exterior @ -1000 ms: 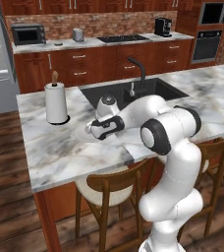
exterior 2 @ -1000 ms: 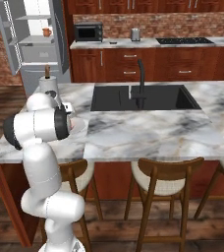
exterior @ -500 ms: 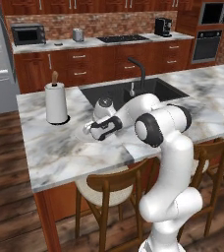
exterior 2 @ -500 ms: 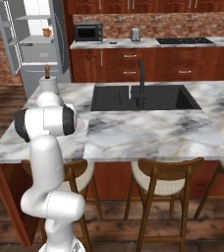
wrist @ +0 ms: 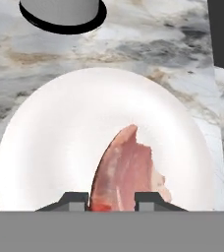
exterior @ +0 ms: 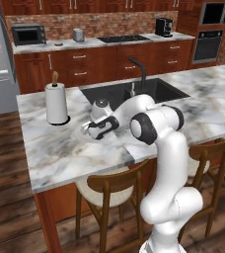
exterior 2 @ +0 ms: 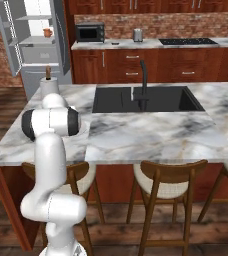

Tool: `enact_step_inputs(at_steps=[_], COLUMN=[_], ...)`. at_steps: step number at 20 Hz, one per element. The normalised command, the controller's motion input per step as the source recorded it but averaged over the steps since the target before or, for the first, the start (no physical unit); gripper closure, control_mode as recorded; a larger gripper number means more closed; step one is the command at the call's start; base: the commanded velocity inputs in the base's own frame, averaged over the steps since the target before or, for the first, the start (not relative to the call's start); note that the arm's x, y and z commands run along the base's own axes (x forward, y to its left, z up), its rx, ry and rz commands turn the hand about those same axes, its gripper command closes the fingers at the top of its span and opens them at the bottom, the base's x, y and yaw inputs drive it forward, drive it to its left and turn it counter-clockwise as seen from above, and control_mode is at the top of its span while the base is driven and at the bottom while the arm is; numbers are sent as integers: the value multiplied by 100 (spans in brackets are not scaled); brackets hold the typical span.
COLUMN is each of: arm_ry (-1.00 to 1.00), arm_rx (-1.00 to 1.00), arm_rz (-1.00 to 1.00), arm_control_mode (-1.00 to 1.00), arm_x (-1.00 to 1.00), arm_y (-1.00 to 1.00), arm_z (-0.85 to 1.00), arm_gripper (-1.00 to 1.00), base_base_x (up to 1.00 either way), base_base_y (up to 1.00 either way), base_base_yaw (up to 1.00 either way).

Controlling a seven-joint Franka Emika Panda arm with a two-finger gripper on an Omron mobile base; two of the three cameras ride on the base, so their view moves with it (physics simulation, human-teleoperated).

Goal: Take the steak from the fridge and place it on the digital scale on the counter by the fridge. Wait a few seconds for a reading, then move it to the plate on the dining counter.

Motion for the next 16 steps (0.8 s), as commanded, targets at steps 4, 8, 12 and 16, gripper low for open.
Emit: enact_step_inputs(at_steps=[4, 8, 12, 16], arm_ry=[4, 0, -3, -12], arm_rx=[0, 0, 0, 4], arm_rz=[0, 0, 0, 0], arm_control_mode=[-100, -100, -100, -100], arm_x=[16, 6, -30, -74], arm_y=[0, 0, 1, 0], arm_z=[-15, -4, 33, 96], arm_gripper=[-100, -100, -100, -100], base_base_x=[0, 0, 0, 0], base_base_y=[0, 0, 0, 0], base_base_yaw=[0, 0, 0, 0])
